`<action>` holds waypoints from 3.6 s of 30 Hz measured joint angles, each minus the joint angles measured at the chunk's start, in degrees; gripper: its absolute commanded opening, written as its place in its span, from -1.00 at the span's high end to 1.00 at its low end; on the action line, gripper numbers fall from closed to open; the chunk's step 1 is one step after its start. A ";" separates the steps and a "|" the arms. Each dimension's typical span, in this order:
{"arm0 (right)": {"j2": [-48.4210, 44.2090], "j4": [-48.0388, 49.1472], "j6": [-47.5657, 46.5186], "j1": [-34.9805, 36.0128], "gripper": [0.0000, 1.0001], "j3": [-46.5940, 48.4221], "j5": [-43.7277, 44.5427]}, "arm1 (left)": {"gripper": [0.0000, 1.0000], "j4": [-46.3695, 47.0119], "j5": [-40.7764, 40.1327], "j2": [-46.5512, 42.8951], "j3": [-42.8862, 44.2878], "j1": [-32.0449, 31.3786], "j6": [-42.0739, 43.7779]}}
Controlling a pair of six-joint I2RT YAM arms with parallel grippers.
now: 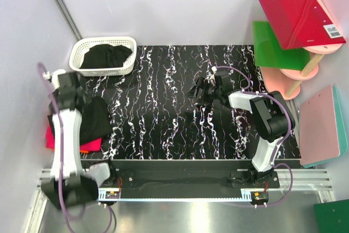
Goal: Fold and stack the t-shirts
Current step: Put the neatly folded tshirt into the corner of the board with the left arm
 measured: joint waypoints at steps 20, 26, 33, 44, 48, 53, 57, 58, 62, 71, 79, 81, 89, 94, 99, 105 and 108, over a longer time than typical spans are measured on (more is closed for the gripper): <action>8.04 -2.75 -4.09 18.99 -0.86 15.87 -7.98 | -0.94 3.58 30.69 -11.17 -6.51 0.07 0.61; 9.09 -5.97 -5.07 18.36 -0.86 17.44 -7.76 | -0.94 -1.44 17.46 -1.49 -2.36 -2.27 0.09; 10.21 -8.41 -6.16 17.86 -0.86 19.32 -7.21 | -0.97 -4.66 7.98 14.05 -6.43 -6.38 -1.25; 10.54 -9.77 -7.19 17.86 -0.88 19.96 -7.21 | -0.74 -5.44 -1.92 0.26 -6.64 -6.80 -3.08; 10.54 -10.56 -8.26 17.84 -0.87 20.06 -7.15 | 0.61 -6.27 -6.16 -7.13 -6.62 -7.15 -4.72; 10.54 -12.11 -9.31 17.44 -0.88 20.06 -6.93 | 1.00 -12.09 -8.46 -8.59 -5.20 -8.76 -7.50; 10.51 -12.55 -9.57 16.00 -0.88 20.04 -7.08 | 1.00 -16.68 -5.42 -2.93 -3.56 -9.16 -8.28; 10.51 -12.55 -9.57 15.56 -0.87 20.04 -7.21 | 1.00 -17.16 -4.31 -0.76 -3.56 -9.51 -8.44; 10.47 -12.41 -9.53 13.97 -0.88 19.89 -7.50 | 1.00 -19.19 -1.07 7.82 -3.85 -12.57 -9.86; 9.88 -11.32 -9.14 13.16 -0.88 17.88 -9.49 | 1.00 -22.91 -4.44 9.70 -4.04 -14.75 -13.16; 9.88 -7.76 -6.29 11.19 -0.87 15.34 -12.02 | 1.00 -22.36 -11.34 15.72 -2.36 -8.28 -14.88; 9.88 -7.28 -5.92 10.91 -0.87 14.99 -12.28 | 1.00 -21.75 -12.39 18.10 -2.27 -7.34 -14.69; 9.88 -4.04 -3.87 8.92 -0.87 13.07 -14.88 | 1.00 -19.52 -14.60 36.79 -0.50 -0.90 -13.35; 9.81 -2.29 -2.69 6.91 -0.88 11.43 -15.98 | 1.00 -20.81 -16.90 46.80 2.62 -0.98 -12.96; 9.77 -1.14 -1.68 6.10 -0.87 10.99 -16.52 | 1.00 -22.43 -16.50 47.54 5.11 -0.44 -11.74; 9.73 -0.46 -1.22 4.74 -0.87 10.99 -17.49 | 1.00 -23.30 -16.15 51.19 12.98 -0.20 -8.31; 9.33 -0.46 -1.16 3.43 -0.87 10.99 -17.49 | 1.00 -24.02 -15.19 53.79 17.44 -0.17 -6.56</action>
